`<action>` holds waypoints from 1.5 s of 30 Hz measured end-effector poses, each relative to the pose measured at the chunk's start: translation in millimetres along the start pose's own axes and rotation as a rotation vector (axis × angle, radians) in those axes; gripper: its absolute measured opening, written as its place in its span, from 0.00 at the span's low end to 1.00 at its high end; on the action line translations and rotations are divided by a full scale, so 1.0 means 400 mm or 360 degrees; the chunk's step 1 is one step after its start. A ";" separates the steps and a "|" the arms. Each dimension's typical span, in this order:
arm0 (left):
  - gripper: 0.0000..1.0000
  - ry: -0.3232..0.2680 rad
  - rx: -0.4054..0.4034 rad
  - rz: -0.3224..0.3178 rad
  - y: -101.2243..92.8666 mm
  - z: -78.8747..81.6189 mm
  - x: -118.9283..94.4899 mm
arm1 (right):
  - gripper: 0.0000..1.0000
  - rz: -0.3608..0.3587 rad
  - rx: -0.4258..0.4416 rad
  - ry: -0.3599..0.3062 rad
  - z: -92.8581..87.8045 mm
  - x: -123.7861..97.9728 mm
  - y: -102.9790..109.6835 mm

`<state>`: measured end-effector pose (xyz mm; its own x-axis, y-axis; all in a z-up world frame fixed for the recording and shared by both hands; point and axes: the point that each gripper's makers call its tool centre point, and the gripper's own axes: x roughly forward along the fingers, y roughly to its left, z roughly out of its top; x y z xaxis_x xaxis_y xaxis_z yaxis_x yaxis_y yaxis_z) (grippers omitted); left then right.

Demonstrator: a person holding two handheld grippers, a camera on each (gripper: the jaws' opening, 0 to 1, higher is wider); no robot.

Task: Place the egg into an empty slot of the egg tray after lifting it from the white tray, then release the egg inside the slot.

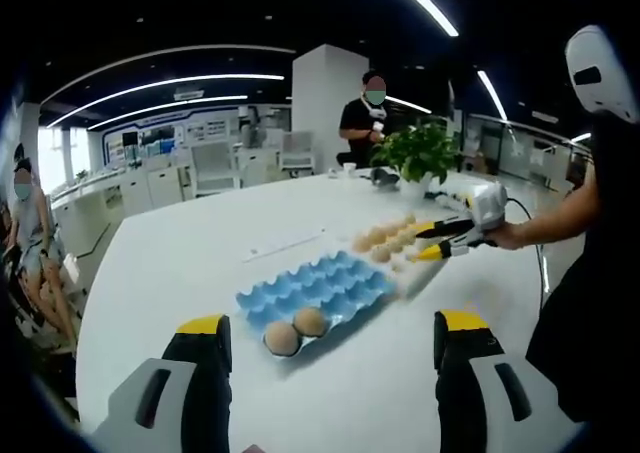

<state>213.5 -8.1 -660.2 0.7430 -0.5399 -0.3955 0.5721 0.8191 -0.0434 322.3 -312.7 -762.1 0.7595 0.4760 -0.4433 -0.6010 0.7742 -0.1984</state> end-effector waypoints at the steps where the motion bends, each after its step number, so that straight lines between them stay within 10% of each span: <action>1: 0.84 0.0005 0.0002 0.0003 0.001 -0.002 0.000 | 0.39 -0.0015 0.0028 0.0003 -0.007 -0.004 -0.011; 24: 0.84 0.0013 0.0004 -0.0007 0.007 0.006 0.013 | 0.28 -0.0154 0.0118 0.0169 -0.086 -0.007 -0.092; 45: 0.82 -0.0011 0.0011 0.0002 0.019 0.034 0.030 | 0.23 -0.0107 0.0183 0.0158 -0.070 -0.001 -0.112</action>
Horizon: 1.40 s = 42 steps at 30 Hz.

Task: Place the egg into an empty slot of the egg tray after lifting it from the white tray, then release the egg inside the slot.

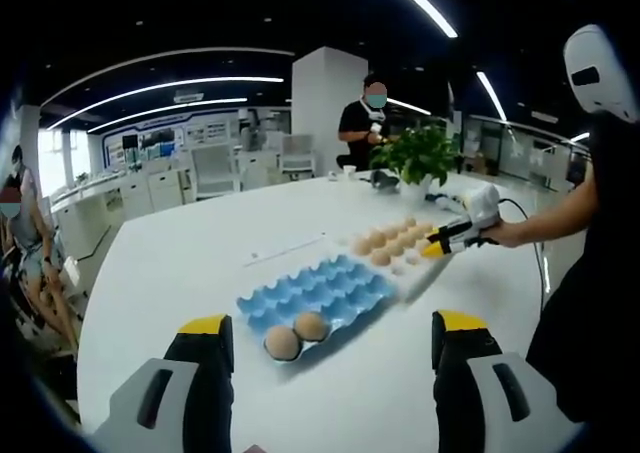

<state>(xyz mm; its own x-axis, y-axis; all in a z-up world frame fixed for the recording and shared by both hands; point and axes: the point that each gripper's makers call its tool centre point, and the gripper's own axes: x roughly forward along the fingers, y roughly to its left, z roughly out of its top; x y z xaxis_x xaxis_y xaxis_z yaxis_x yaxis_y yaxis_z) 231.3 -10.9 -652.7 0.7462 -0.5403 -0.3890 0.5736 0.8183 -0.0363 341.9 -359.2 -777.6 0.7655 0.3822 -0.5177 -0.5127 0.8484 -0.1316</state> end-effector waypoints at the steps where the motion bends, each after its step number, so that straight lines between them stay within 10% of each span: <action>1: 0.82 -0.0002 -0.0001 -0.0001 0.001 0.001 0.001 | 0.23 -0.0004 0.0014 -0.0011 0.004 -0.003 -0.001; 42: 0.80 -0.0005 -0.0007 0.0013 0.020 -0.009 -0.016 | 0.23 0.0197 -0.0099 -0.0205 0.184 0.025 0.147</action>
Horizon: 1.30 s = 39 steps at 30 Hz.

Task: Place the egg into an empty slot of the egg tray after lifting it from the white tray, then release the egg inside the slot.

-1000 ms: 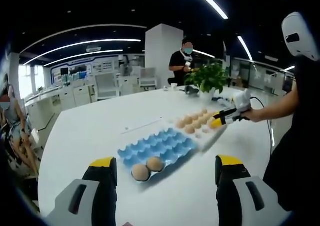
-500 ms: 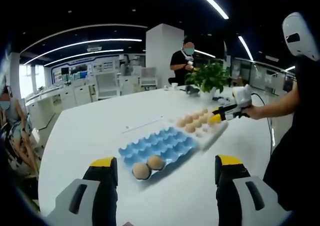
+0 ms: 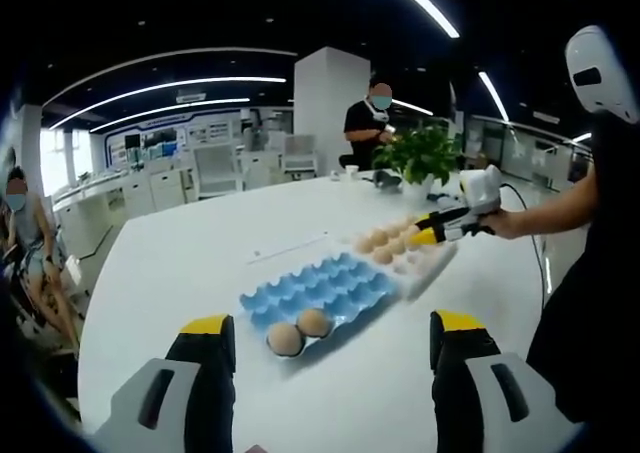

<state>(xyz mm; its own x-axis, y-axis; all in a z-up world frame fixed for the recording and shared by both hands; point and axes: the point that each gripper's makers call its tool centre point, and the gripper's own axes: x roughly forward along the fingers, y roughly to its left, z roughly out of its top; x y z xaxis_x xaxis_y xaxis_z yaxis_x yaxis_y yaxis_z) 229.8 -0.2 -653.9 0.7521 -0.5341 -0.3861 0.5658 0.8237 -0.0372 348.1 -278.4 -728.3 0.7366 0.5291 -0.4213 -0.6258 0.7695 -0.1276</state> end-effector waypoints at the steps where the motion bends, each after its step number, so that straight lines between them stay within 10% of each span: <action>1: 0.80 0.0002 0.0002 0.0000 0.000 -0.001 0.000 | 0.23 0.0018 -0.0005 -0.0004 0.003 0.004 0.008; 39: 0.82 0.0011 -0.0022 0.0042 0.015 -0.015 -0.020 | 0.23 0.0431 -0.0101 -0.0084 0.101 0.160 0.289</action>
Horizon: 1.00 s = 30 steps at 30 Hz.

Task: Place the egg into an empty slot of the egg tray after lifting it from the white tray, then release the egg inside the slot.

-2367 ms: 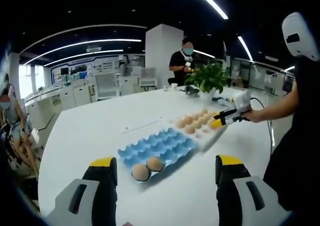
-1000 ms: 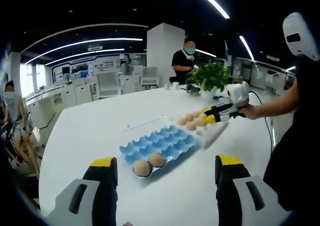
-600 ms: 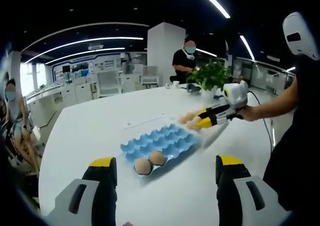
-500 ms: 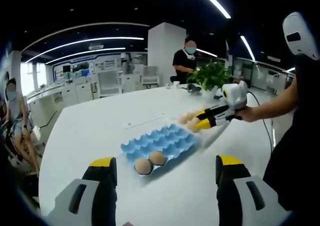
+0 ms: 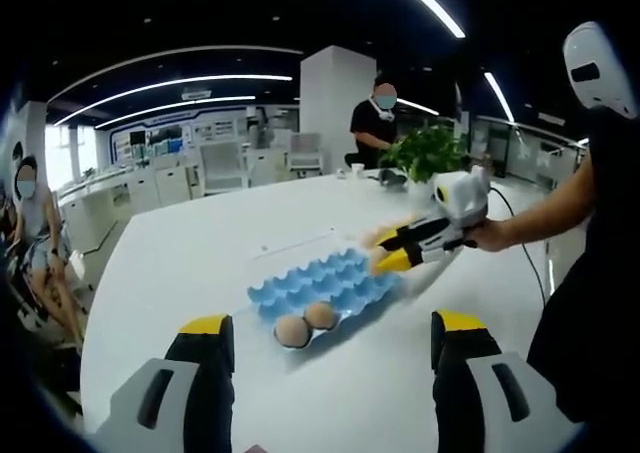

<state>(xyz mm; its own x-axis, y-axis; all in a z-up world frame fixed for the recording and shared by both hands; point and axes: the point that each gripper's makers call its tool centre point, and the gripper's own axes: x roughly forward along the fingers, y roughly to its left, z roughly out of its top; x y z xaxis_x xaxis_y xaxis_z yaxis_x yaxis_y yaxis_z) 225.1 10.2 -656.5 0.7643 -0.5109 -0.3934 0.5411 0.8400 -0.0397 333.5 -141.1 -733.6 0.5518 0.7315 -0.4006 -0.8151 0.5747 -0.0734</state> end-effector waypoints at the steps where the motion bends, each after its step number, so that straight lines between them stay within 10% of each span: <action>1: 0.82 0.0000 0.0000 0.0000 0.000 0.000 0.000 | 0.23 0.0004 0.0001 0.0001 0.001 0.003 0.004; 30: 0.81 0.0008 -0.0024 0.0034 0.014 -0.013 -0.020 | 0.23 0.0125 -0.0035 0.0025 -0.001 0.108 0.082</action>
<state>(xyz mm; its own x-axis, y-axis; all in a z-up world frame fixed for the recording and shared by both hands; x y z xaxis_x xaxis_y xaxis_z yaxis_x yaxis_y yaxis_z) 220.3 20.0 -658.2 0.7738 -0.4920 -0.3990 0.5195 0.8533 -0.0448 330.4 -90.9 -753.7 0.4831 0.7680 -0.4204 -0.8595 0.5074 -0.0609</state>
